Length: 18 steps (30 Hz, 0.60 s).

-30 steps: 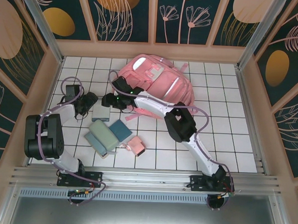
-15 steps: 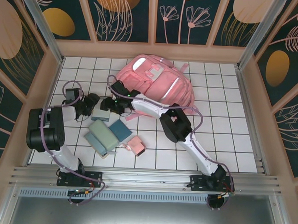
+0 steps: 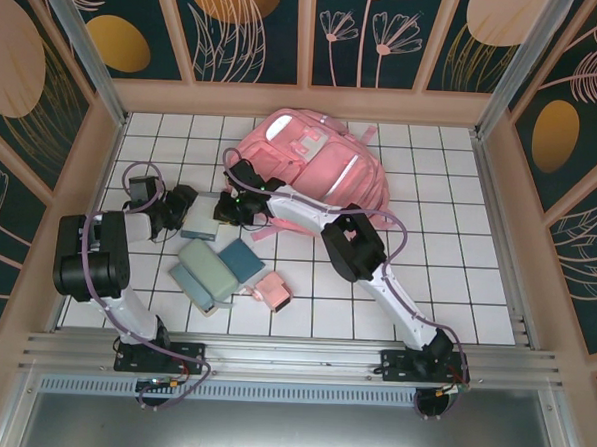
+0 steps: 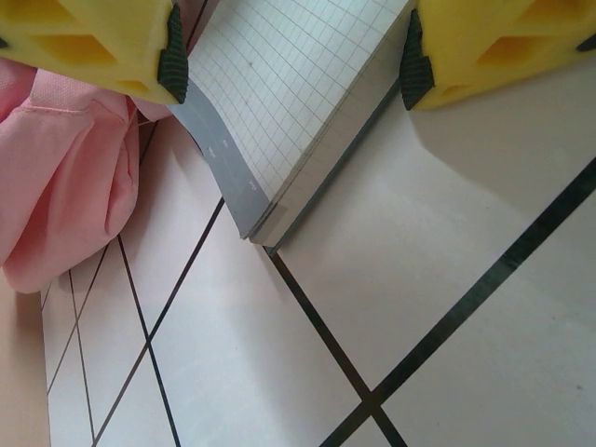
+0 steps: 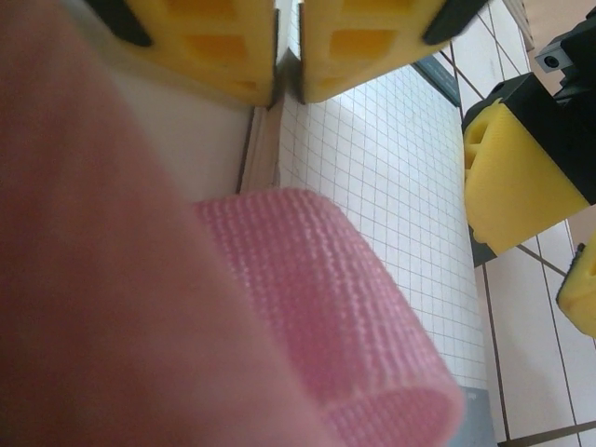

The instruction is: Pack the student bag

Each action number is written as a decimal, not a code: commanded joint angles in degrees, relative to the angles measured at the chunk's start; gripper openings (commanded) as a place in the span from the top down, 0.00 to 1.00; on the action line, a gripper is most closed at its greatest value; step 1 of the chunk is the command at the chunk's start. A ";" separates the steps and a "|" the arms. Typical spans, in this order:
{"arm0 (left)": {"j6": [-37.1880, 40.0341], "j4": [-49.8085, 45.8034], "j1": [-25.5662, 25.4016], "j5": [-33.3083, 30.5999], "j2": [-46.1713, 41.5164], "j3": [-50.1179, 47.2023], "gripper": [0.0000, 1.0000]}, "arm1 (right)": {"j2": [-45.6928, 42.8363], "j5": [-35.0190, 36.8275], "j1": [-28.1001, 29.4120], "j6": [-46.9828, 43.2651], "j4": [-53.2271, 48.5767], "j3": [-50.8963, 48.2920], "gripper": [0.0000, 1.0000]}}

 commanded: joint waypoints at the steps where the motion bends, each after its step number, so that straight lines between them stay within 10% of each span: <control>1: -0.77 -1.08 -1.72 5.76 1.12 -1.34 0.37 | -1.14 -3.06 1.29 0.94 9.12 0.19 0.94; 12: 0.73 -3.16 -1.99 5.78 0.84 -0.68 0.38 | -3.52 -6.66 0.16 1.14 14.00 -0.43 1.00; 18: 2.52 -5.35 -2.25 5.04 0.84 0.64 0.38 | -3.75 -14.23 -0.20 1.57 19.09 -2.48 0.84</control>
